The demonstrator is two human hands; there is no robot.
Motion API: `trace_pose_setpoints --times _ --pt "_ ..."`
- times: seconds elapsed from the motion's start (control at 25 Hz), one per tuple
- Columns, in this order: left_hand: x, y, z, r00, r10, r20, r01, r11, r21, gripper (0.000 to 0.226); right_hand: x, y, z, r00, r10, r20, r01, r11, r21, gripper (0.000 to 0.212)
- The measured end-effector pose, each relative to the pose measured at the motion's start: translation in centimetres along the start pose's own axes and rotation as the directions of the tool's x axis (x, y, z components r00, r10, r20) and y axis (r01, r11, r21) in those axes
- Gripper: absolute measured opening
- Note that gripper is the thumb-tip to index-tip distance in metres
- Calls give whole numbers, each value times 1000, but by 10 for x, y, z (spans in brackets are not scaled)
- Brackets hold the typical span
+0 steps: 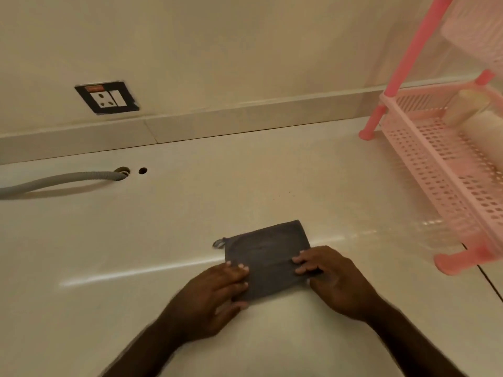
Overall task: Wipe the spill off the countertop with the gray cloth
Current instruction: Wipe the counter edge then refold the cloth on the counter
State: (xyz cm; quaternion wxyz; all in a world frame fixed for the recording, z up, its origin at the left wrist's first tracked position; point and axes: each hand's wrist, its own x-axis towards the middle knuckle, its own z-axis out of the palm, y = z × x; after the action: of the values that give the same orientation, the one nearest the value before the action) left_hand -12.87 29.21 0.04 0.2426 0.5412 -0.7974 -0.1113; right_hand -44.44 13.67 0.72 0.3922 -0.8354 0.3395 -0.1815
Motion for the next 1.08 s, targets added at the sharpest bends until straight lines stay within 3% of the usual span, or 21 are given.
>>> trace_pose_setpoints --times 0.08,0.12,0.16,0.24,0.28,0.36,0.48,0.6,0.72,0.84,1.08 --pt "-5 9 4 984 -162 -67 165 986 38 42 -9 -3 -2 997 66 26 -68 996 50 28" --pt "-2 13 5 936 -328 -124 333 943 19 43 -6 -7 -4 985 174 15 -174 980 96 34" --pt "5 17 3 830 -532 -168 533 845 -44 45 0 -10 -6 954 300 -16 -294 945 143 41" --pt "22 20 2 533 -838 -116 813 546 -203 51 21 -14 -8 854 513 -89 -495 853 167 57" --pt "31 21 3 438 -897 -57 861 437 -259 52 34 -15 -9 809 578 -112 -561 814 149 63" --pt "49 22 8 353 -935 36 876 317 -363 52 58 -21 -9 759 642 -106 -635 767 90 76" --pt "71 23 9 292 -945 148 831 174 -528 40 83 -30 -1 728 686 -14 -685 728 28 87" --pt "77 15 12 252 -939 233 824 83 -560 42 93 -32 1 693 721 12 -718 689 101 79" --pt "76 13 15 290 -927 239 846 132 -517 33 93 -27 -5 681 729 70 -728 664 169 57" --pt "78 11 12 319 -937 141 820 198 -537 20 88 -22 -5 707 698 118 -704 675 223 34" --pt "101 -30 -9 371 -923 105 709 209 -674 14 116 -17 -17 779 624 62 -602 718 348 19"
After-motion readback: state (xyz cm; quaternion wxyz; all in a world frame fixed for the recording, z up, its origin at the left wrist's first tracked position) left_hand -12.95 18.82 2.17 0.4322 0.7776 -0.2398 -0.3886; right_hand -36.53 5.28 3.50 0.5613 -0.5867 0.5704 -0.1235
